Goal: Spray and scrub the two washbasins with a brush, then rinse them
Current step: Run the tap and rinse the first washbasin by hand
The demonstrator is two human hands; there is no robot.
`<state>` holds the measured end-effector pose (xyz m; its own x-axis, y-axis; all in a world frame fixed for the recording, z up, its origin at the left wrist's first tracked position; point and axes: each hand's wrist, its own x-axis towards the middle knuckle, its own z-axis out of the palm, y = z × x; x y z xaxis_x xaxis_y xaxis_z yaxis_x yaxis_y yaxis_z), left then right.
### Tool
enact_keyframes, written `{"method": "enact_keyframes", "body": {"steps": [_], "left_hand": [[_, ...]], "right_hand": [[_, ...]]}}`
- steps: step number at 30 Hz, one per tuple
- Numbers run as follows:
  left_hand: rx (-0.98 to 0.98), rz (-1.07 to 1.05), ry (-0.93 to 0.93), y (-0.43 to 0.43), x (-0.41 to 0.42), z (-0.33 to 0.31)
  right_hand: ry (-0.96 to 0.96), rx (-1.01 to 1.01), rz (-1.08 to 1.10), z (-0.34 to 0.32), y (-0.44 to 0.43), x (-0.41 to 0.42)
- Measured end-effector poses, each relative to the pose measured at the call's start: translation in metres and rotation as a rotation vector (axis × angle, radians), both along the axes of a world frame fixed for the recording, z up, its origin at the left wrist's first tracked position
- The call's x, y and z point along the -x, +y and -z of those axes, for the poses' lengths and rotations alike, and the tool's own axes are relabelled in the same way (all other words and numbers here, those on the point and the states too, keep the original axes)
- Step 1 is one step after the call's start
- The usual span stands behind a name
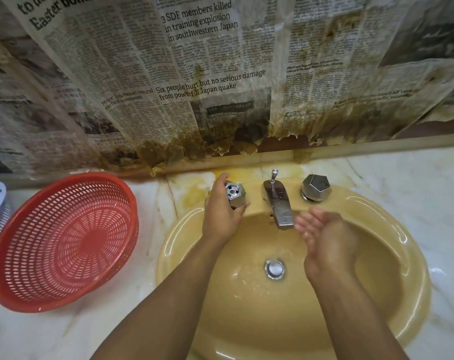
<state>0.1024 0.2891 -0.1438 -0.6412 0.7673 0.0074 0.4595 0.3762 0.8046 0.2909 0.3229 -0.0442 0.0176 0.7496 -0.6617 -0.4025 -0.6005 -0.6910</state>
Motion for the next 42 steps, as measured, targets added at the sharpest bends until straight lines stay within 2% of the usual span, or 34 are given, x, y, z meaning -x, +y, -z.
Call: {"method": "enact_keyframes", "body": {"steps": [2,4,6,9,14,20,22,24,26,28,31,35,39,42], "left_hand": [[0.085,-0.087,0.136,-0.005,-0.010,-0.001],[0.225,-0.186,0.299,-0.010,-0.019,0.002],[0.379,-0.208,0.360,-0.012,-0.021,0.005],[0.465,-0.104,0.376,-0.015,-0.015,0.005],[0.476,0.123,0.452,-0.039,0.007,0.004],[0.502,0.181,0.485,-0.042,0.012,0.006],[0.498,0.192,0.484,-0.043,0.013,0.007],[0.449,0.201,0.454,-0.047,0.015,0.009],[0.300,0.177,0.356,-0.052,0.017,0.010],[0.166,0.091,0.218,-0.055,0.017,0.008],[0.134,-0.025,0.061,-0.048,0.012,-0.003],[0.075,-0.029,-0.136,-0.020,0.002,-0.009],[0.065,-0.043,0.037,-0.004,0.001,-0.006],[0.061,0.034,0.103,-0.006,0.009,-0.003]], "right_hand": [[0.079,0.184,0.010,0.024,-0.004,-0.011],[0.243,0.368,-0.067,0.038,-0.005,-0.009],[0.422,0.445,-0.112,0.040,0.001,0.004],[0.572,0.461,-0.080,0.034,0.014,0.025],[0.632,0.457,-0.064,0.044,0.008,0.023],[0.710,0.441,-0.116,0.039,0.009,0.026],[0.658,0.453,-0.130,0.039,0.005,0.021],[0.514,0.460,-0.128,0.048,-0.001,0.009],[0.318,0.456,-0.090,0.056,-0.003,-0.005],[0.204,0.409,-0.050,0.054,0.001,-0.017],[0.165,0.228,-0.085,0.022,0.014,-0.017],[0.204,0.008,-0.378,-0.032,0.025,0.022],[0.118,-0.065,-0.599,-0.056,0.025,0.072],[0.024,-0.127,-0.651,-0.058,0.020,0.084]]}}
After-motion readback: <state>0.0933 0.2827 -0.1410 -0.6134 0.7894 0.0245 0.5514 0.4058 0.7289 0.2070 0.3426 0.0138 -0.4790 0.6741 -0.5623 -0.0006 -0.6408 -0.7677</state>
